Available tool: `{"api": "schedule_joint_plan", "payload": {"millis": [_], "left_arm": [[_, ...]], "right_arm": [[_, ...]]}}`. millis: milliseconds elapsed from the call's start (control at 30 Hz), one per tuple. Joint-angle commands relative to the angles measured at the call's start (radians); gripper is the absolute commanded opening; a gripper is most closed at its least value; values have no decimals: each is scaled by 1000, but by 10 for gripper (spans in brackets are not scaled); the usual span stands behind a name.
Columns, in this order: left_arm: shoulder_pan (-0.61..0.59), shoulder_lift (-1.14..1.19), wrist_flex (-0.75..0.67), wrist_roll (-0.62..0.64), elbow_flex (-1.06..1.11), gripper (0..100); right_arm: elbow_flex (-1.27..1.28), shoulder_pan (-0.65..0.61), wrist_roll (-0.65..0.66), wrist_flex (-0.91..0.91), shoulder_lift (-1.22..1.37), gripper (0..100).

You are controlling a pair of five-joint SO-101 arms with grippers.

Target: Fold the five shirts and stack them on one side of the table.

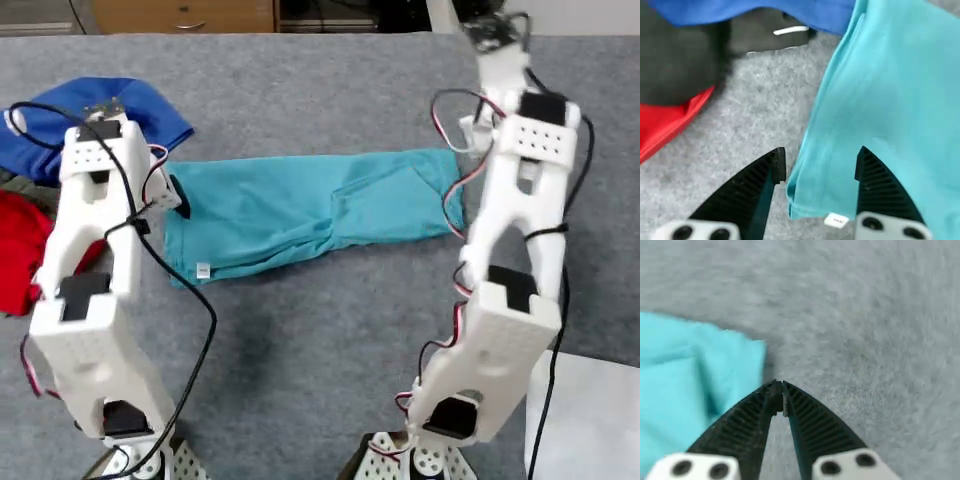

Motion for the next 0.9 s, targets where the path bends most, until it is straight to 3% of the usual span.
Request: {"api": "schedule_joint_plan", "payload": {"millis": [0, 200, 567, 867], "left_arm": [[-6, 85, 41, -12, -146, 232], [-6, 245, 71, -5, -265, 231], [-2, 329, 69, -2, -261, 138], [101, 323, 68, 38, -305, 18]], "right_arm": [[114, 58, -118, -218, 12, 5], [232, 127, -195, -437, 27, 5], [232, 133, -198, -451, 30, 5], [203, 166, -232, -477, 62, 5]]}}
